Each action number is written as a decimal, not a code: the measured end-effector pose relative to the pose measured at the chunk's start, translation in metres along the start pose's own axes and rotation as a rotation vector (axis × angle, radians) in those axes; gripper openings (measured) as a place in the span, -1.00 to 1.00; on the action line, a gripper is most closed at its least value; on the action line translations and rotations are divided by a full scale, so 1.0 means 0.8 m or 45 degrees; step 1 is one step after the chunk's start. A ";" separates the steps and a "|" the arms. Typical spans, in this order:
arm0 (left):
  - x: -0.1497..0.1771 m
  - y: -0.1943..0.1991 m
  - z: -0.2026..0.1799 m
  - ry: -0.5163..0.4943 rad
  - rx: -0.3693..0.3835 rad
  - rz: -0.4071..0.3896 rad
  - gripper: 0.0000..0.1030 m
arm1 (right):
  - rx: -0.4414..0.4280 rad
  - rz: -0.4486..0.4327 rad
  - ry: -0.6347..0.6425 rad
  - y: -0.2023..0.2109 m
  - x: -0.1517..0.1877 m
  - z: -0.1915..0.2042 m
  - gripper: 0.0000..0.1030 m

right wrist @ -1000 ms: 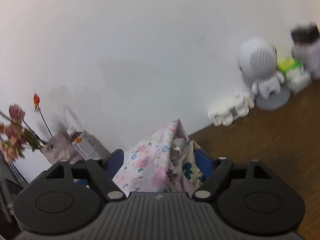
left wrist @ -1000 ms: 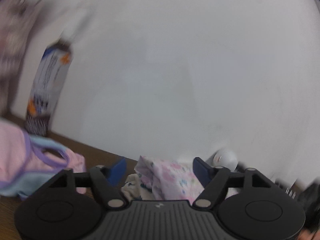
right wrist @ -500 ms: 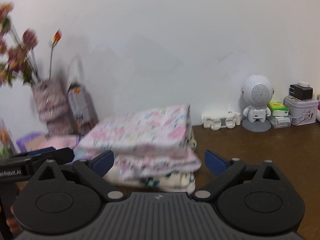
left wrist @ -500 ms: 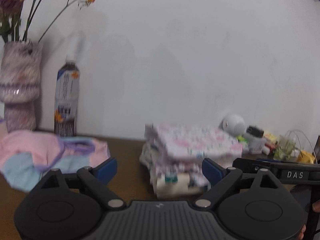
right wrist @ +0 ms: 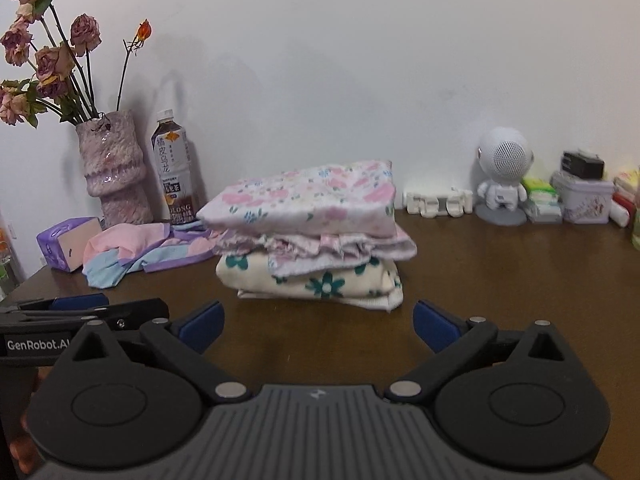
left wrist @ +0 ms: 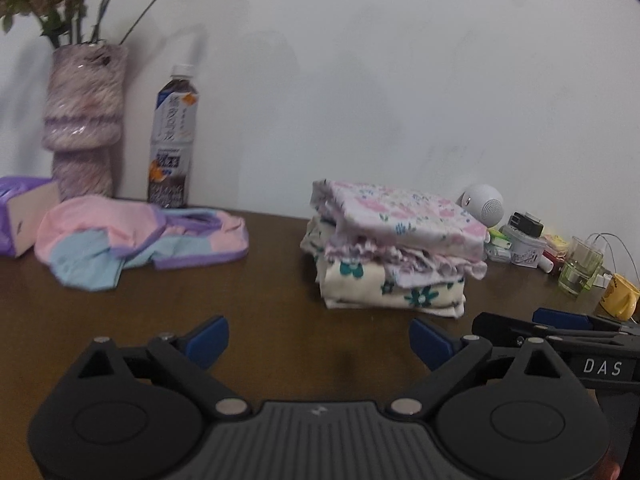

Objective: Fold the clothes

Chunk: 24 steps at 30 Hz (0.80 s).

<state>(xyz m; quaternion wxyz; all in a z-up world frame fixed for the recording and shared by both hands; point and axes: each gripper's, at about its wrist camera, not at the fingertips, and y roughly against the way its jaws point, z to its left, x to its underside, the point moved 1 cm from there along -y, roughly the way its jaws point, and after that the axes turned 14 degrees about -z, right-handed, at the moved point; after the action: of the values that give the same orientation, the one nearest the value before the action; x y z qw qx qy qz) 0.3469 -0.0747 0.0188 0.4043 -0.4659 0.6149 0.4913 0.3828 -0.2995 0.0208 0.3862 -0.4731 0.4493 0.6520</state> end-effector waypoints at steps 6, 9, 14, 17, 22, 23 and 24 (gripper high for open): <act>0.017 0.051 -0.007 0.041 0.002 0.075 0.88 | 0.019 0.056 -0.060 0.049 0.014 0.002 0.99; 0.026 0.079 -0.016 0.037 0.018 0.100 0.89 | 0.008 0.073 -0.056 0.084 0.020 0.003 0.99; 0.043 0.123 -0.035 0.005 0.028 0.093 0.89 | 0.021 0.075 -0.073 0.139 0.032 0.007 0.99; 0.052 0.149 -0.045 0.001 0.015 0.099 0.89 | 0.030 0.062 -0.068 0.168 0.037 0.012 0.99; 0.067 0.199 -0.062 -0.084 -0.025 0.084 0.92 | 0.021 0.060 -0.048 0.216 0.047 0.024 0.99; 0.069 0.209 -0.064 -0.098 -0.025 0.078 0.92 | 0.018 0.064 -0.052 0.225 0.050 0.025 0.99; 0.072 0.219 -0.066 -0.113 -0.028 0.068 0.92 | 0.015 0.067 -0.056 0.234 0.053 0.026 0.99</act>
<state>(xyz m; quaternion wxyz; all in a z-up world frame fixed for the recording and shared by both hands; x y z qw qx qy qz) 0.1612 -0.1219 0.0137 0.4129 -0.4315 0.6031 0.5288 0.1927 -0.3320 0.0244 0.3815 -0.4444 0.4570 0.6694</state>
